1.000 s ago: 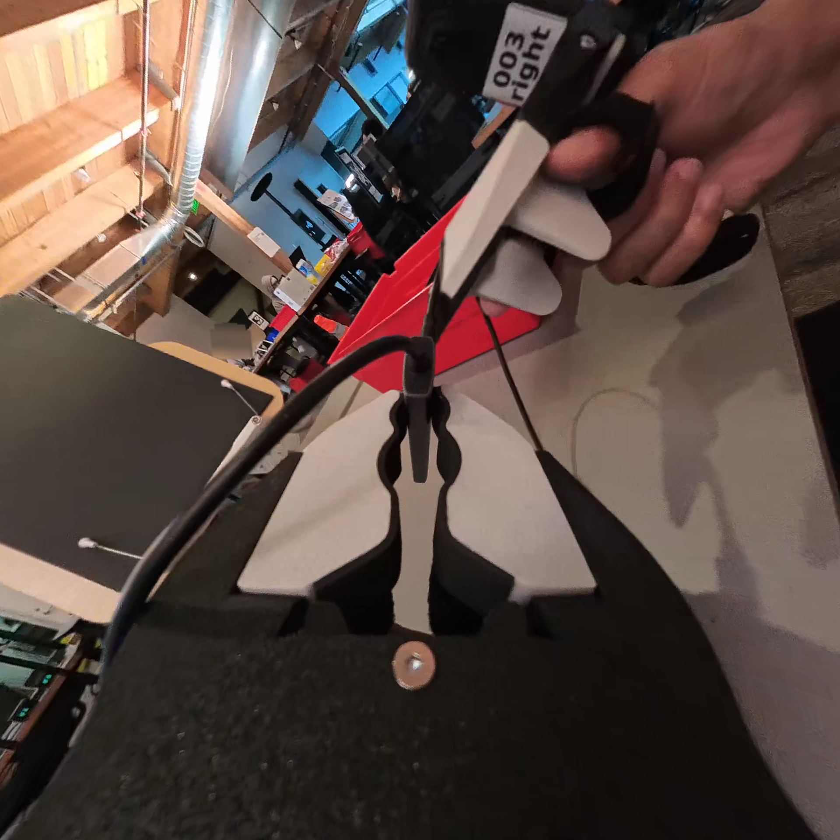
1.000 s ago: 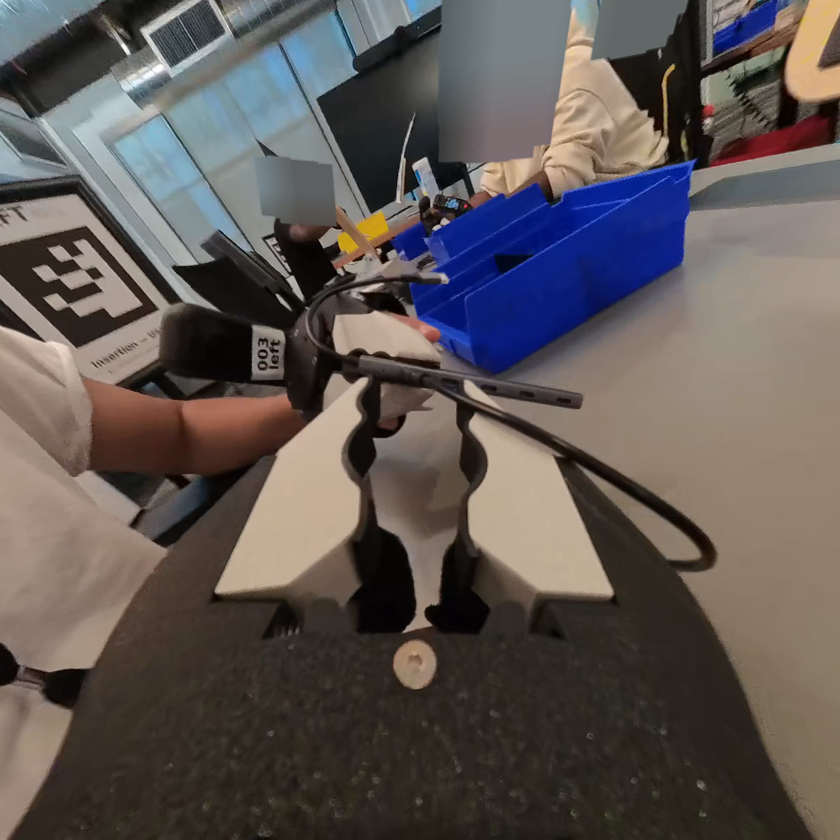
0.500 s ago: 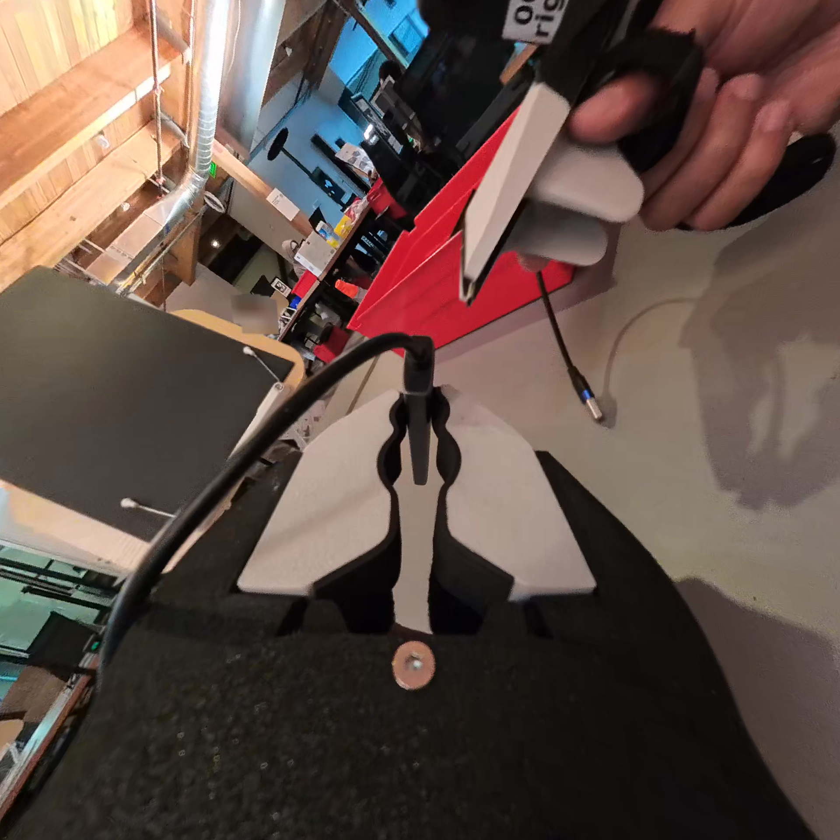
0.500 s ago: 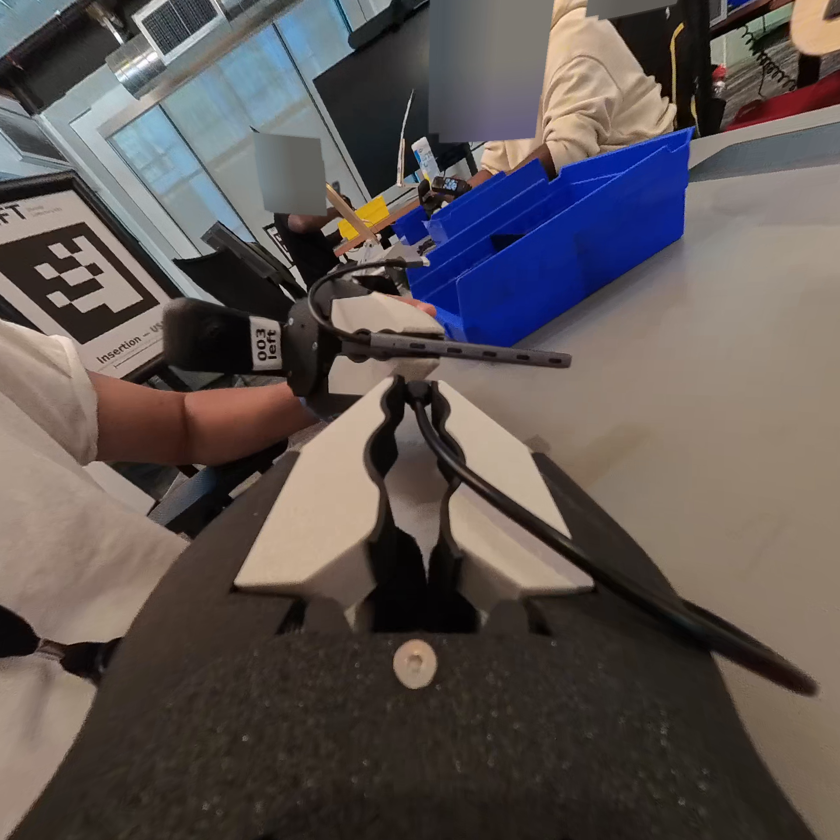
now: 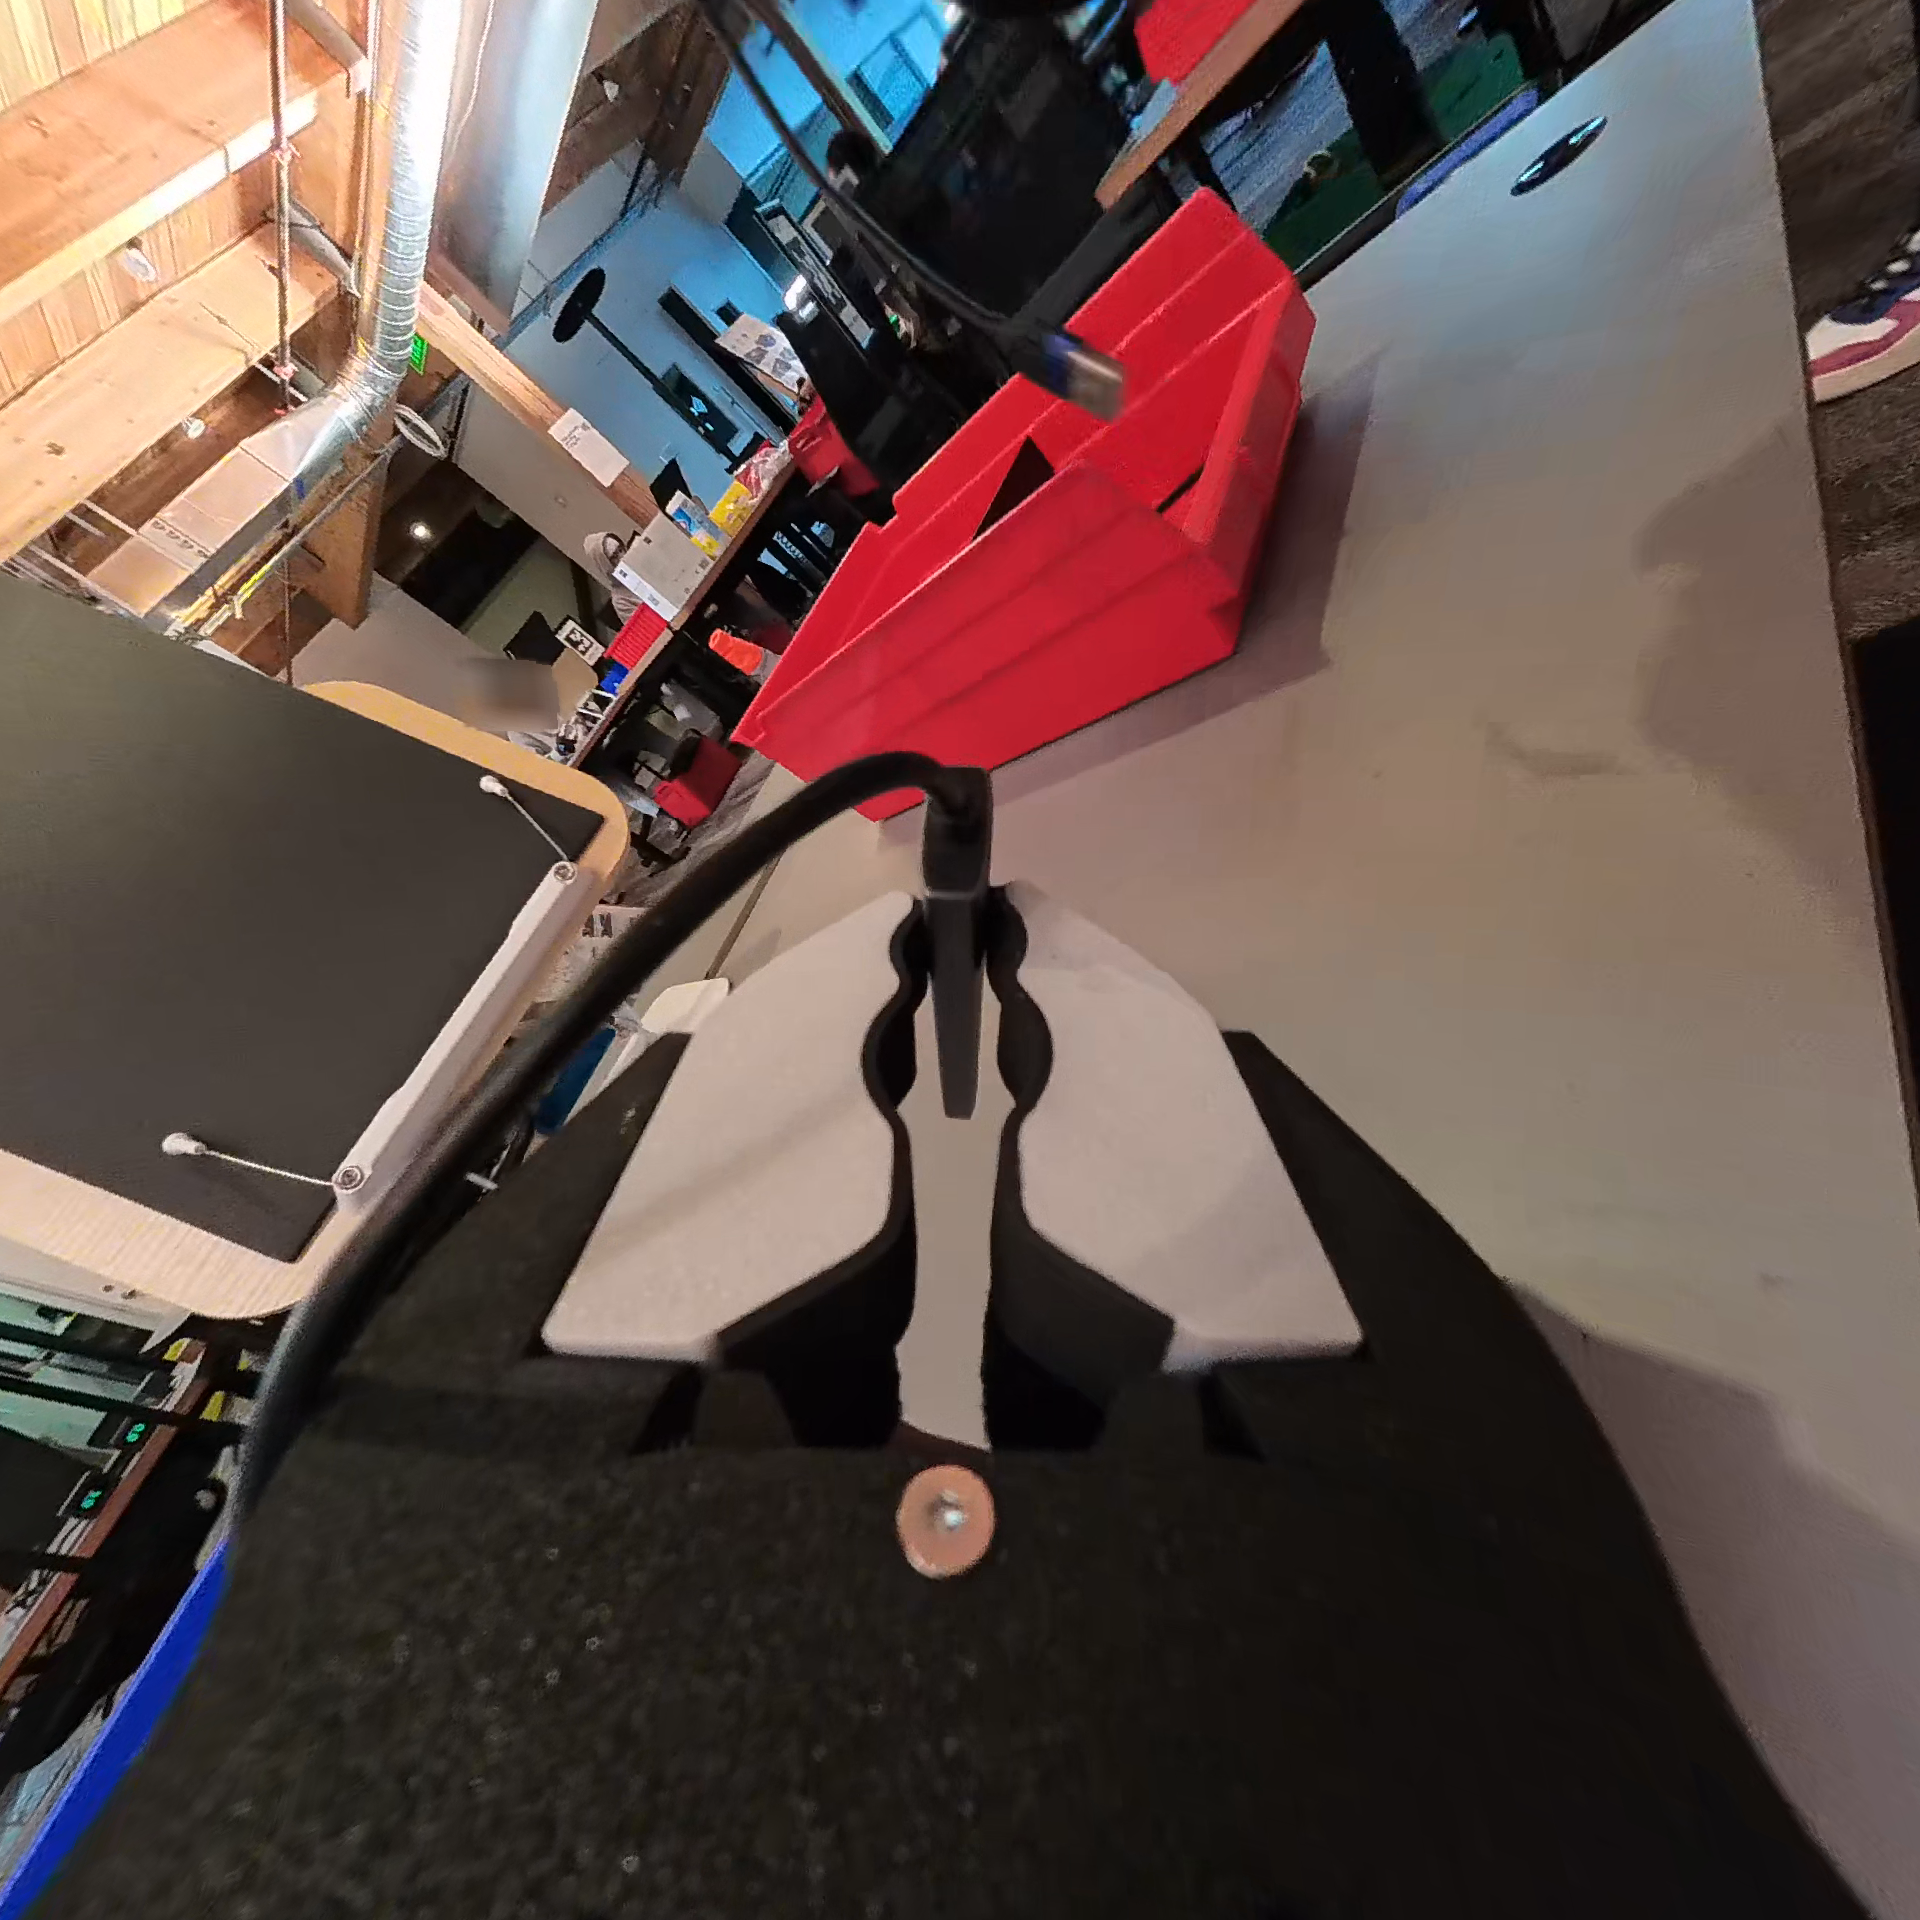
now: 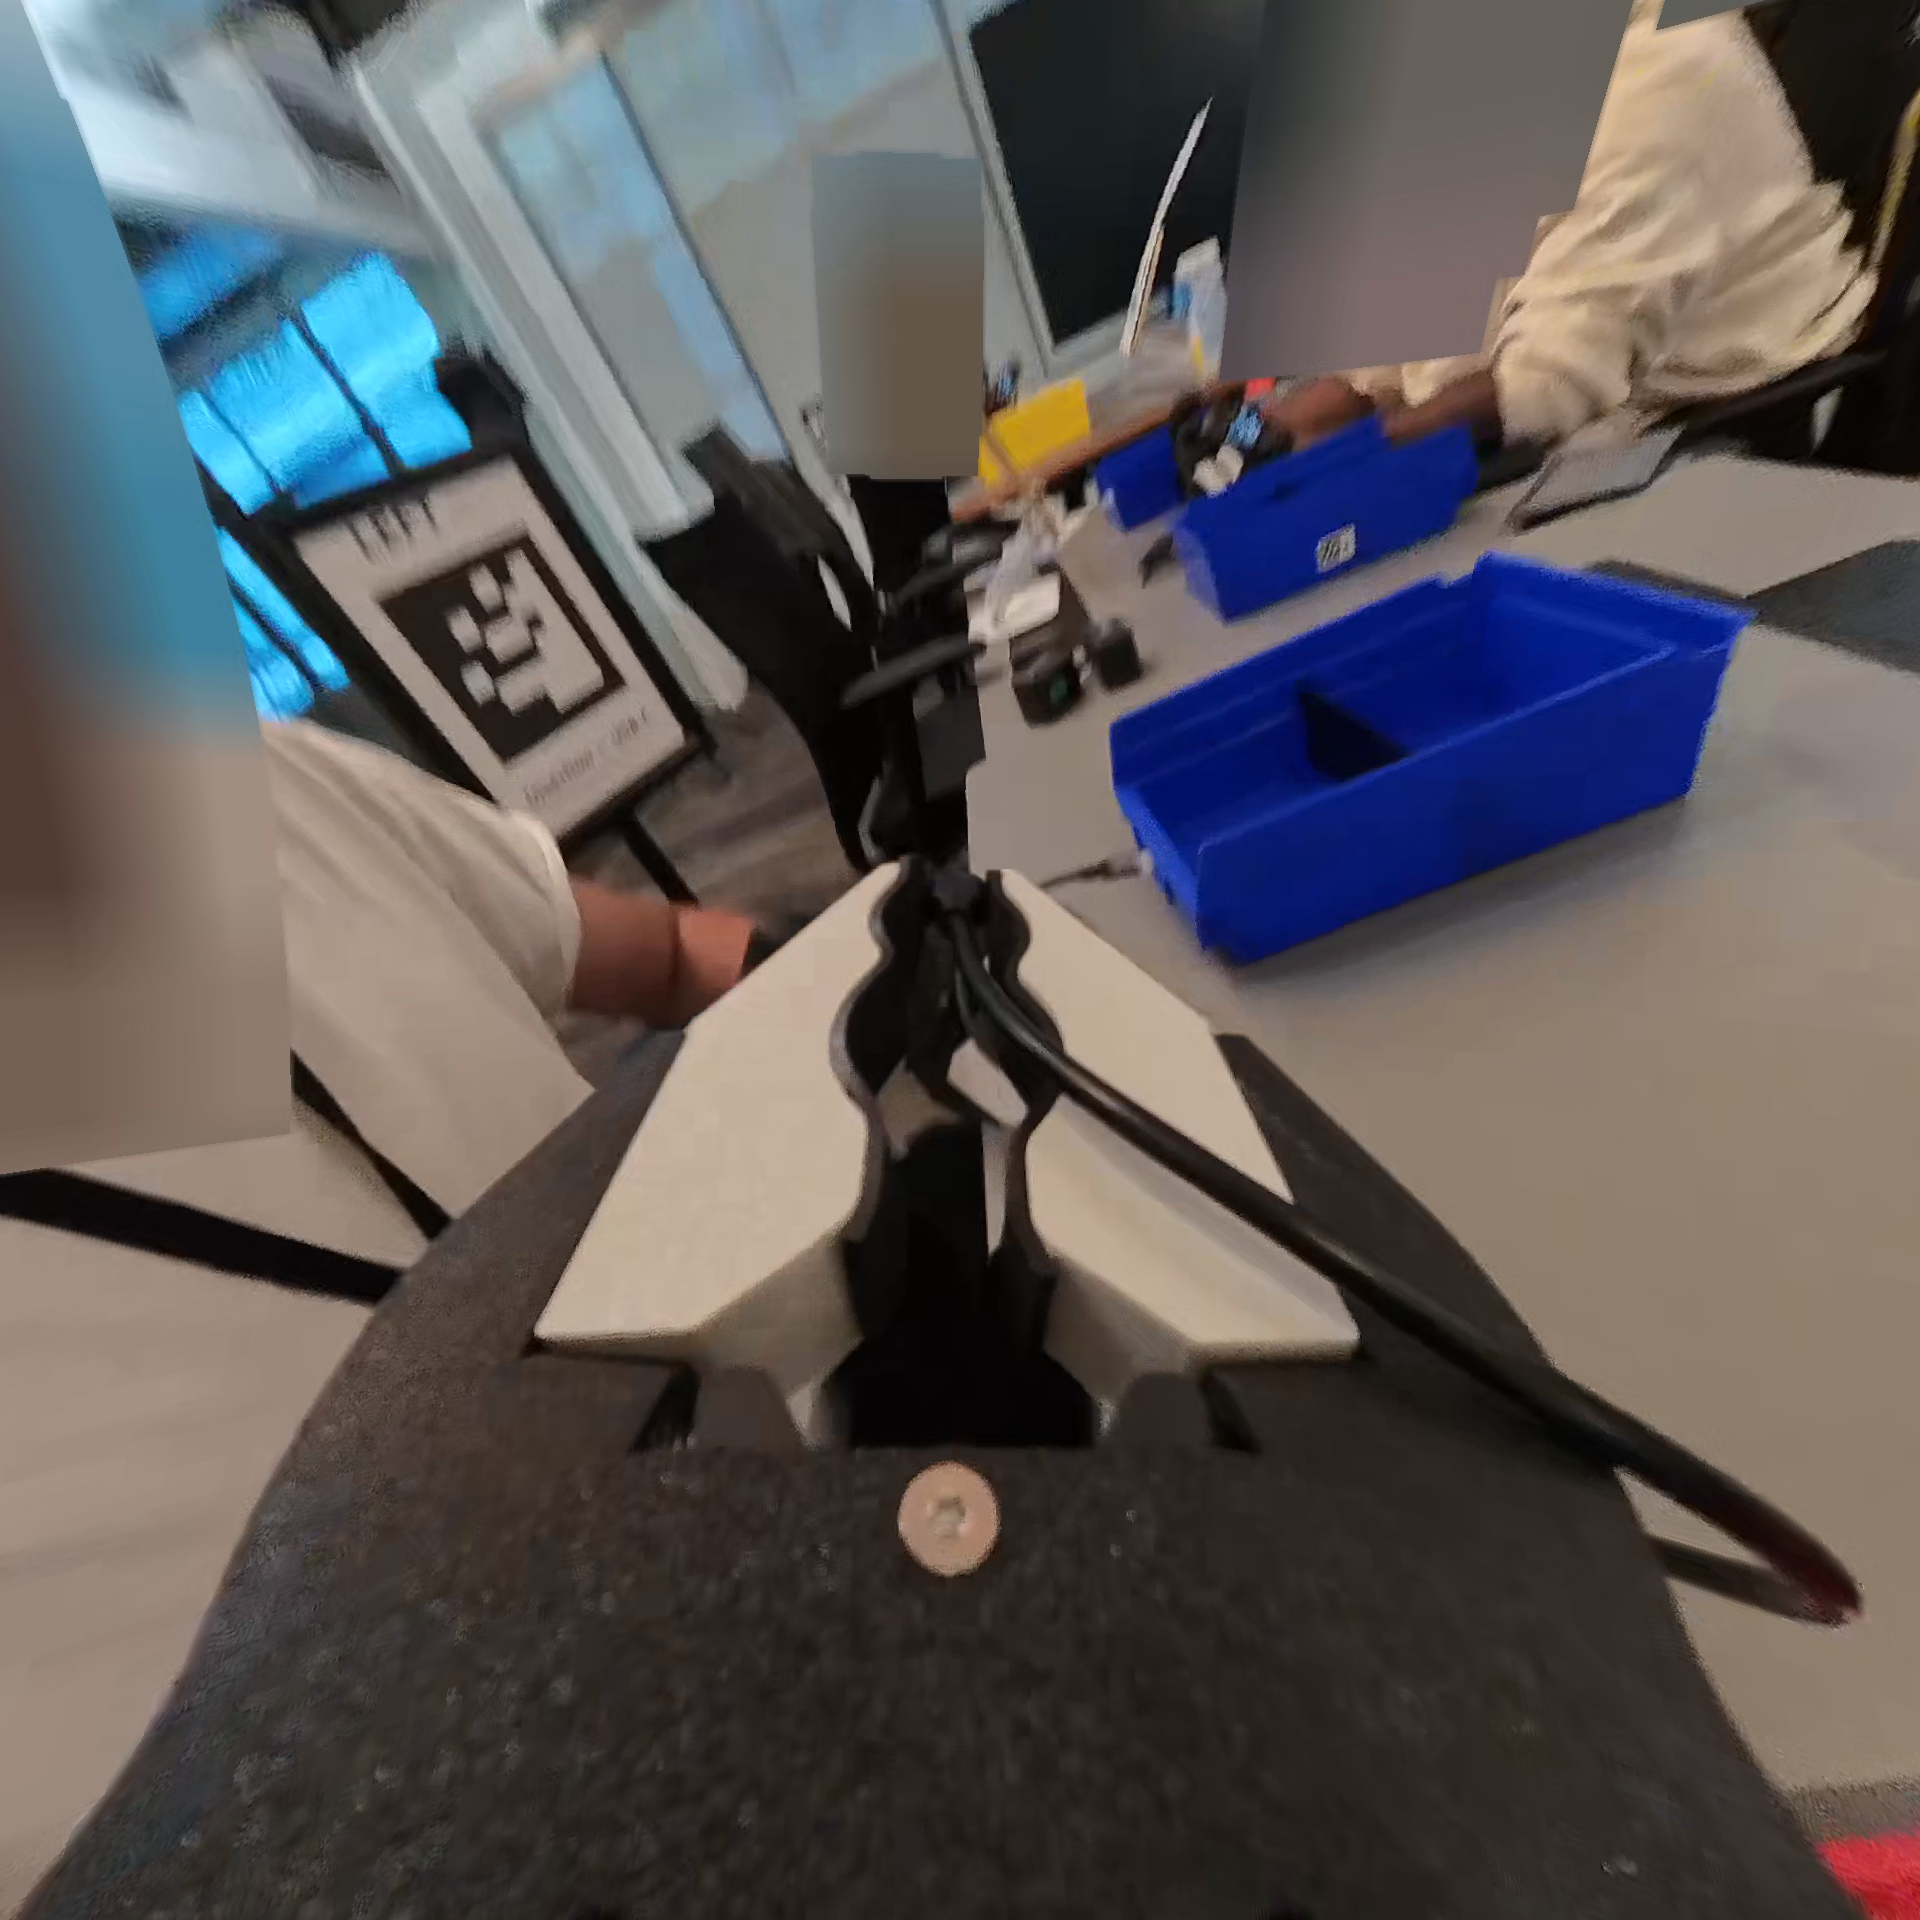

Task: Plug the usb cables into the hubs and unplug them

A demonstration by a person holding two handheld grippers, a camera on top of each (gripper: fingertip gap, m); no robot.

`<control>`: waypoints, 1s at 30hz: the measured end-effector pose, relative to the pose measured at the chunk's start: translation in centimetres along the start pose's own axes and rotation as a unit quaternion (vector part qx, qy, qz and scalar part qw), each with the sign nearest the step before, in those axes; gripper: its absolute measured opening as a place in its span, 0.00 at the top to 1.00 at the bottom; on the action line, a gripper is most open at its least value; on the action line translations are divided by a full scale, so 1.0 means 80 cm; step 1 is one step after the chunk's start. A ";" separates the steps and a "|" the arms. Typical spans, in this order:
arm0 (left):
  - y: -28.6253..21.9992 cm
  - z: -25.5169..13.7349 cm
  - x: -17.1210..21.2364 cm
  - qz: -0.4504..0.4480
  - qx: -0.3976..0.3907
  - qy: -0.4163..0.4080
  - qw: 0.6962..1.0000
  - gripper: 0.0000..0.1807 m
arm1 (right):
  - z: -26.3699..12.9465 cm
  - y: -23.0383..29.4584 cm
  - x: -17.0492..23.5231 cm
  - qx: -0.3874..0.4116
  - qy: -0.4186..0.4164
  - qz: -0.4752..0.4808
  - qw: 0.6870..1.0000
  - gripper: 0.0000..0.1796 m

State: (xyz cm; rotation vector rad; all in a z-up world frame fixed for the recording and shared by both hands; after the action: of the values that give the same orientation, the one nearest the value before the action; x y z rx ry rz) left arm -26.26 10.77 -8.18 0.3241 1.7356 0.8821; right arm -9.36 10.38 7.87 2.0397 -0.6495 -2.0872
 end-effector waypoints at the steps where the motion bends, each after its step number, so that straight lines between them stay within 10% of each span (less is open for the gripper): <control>1: -0.001 0.000 0.000 -0.001 0.003 0.001 1.000 0.94 | -0.015 -0.011 -0.015 0.003 -0.030 0.020 0.999 0.95; 6: -0.005 -0.001 -0.002 0.003 0.014 0.001 1.000 0.94 | -0.089 -0.080 -0.029 0.021 -0.155 0.118 0.981 0.95; 15: -0.019 0.001 -0.005 0.017 0.038 -0.001 0.999 0.94 | -0.177 -0.170 0.101 0.158 -0.192 0.309 0.918 0.95; 21: -0.024 0.004 -0.009 0.025 0.047 -0.004 0.999 0.94 | -0.199 -0.199 0.151 0.332 -0.062 0.303 0.891 0.92; 25: -0.027 0.003 -0.012 0.028 0.051 -0.004 0.998 0.95 | -0.201 -0.215 0.160 0.369 0.038 0.300 0.879 0.72; 30: -0.024 0.000 -0.017 0.034 0.040 -0.004 0.999 0.94 | -0.215 -0.204 0.181 0.407 0.321 0.202 0.831 0.70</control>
State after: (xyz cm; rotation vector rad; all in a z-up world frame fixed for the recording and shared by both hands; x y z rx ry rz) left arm -25.35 8.65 -8.54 0.4414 1.7637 0.8588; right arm 9.64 15.78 -11.67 2.4440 -1.8143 -0.8075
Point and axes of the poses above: each gripper's, where its closed fingertips meet, z out along the fingers, x out of its underside, y = z × x across the jaws, the point moved 5 cm from there along -z, back along the fingers, and after that the axes turned 1 degree about -y, right-handed, at the moved point
